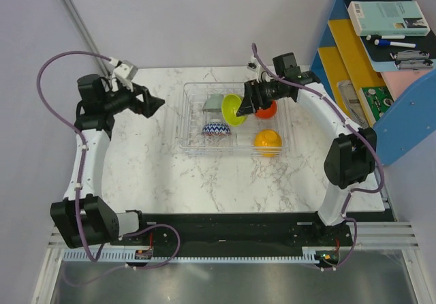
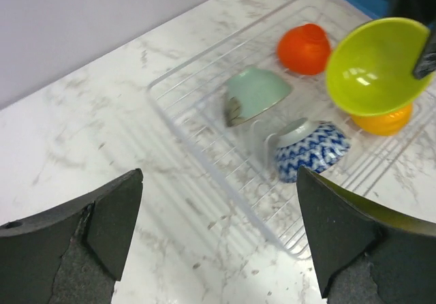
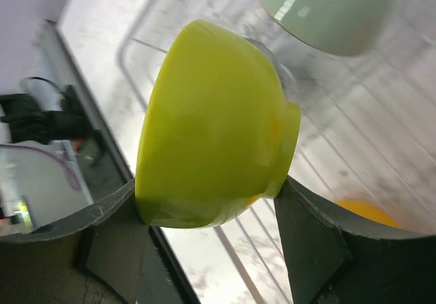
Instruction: Load the bowls into the dish rack
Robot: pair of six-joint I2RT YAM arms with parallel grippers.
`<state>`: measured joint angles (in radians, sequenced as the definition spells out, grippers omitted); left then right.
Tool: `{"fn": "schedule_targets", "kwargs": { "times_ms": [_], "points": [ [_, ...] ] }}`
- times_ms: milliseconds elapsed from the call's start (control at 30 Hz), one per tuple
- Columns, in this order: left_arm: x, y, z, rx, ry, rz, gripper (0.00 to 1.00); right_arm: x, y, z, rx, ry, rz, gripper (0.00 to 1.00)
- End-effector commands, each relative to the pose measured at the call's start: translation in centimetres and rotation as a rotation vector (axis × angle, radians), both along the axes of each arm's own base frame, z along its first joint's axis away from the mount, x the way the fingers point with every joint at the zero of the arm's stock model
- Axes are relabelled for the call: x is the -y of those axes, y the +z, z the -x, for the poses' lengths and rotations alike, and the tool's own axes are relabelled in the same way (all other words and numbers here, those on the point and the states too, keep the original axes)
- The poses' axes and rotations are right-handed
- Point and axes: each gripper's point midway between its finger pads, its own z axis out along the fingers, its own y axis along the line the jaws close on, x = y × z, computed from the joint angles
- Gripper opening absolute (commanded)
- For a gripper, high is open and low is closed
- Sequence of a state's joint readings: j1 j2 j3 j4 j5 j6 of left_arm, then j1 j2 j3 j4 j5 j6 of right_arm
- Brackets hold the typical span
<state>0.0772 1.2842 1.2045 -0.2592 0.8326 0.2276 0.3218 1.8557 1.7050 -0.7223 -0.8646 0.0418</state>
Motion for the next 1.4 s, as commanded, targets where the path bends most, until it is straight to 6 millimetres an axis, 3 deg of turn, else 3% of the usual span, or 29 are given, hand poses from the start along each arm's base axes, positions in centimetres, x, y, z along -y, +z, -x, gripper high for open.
{"fn": "schedule_targets", "kwargs": {
  "times_ms": [0,133,367,567,800,1267,1367],
  "points": [
    [-4.0,-1.9,2.1,-0.087,0.085,0.066,1.00,4.7,-0.4,-0.9,0.231,-0.030,0.306,0.00],
    [-6.7,-3.9,3.4,-0.125,0.156,0.058,1.00,8.5,-1.7,-2.7,0.327,-0.127,0.552,0.00],
    [-11.8,-5.8,3.6,-0.158,0.355,0.102,1.00,10.8,-3.1,-5.2,0.435,-0.208,0.831,0.00],
    [-13.1,-6.7,4.4,-0.155,0.397,0.124,1.00,9.6,-5.0,-6.3,0.520,-0.212,1.044,0.00],
    [-13.1,-6.9,4.7,-0.141,0.407,0.132,1.00,8.0,-7.5,-7.9,0.587,-0.227,1.195,0.00],
    [-13.2,-6.6,5.0,-0.108,0.426,0.131,1.00,5.7,-11.1,-8.3,0.638,-0.180,1.302,0.00],
    [-13.2,-6.7,5.0,-0.107,0.428,0.130,1.00,5.7,-11.6,-8.0,0.631,-0.169,1.312,0.10]
  ]
}}
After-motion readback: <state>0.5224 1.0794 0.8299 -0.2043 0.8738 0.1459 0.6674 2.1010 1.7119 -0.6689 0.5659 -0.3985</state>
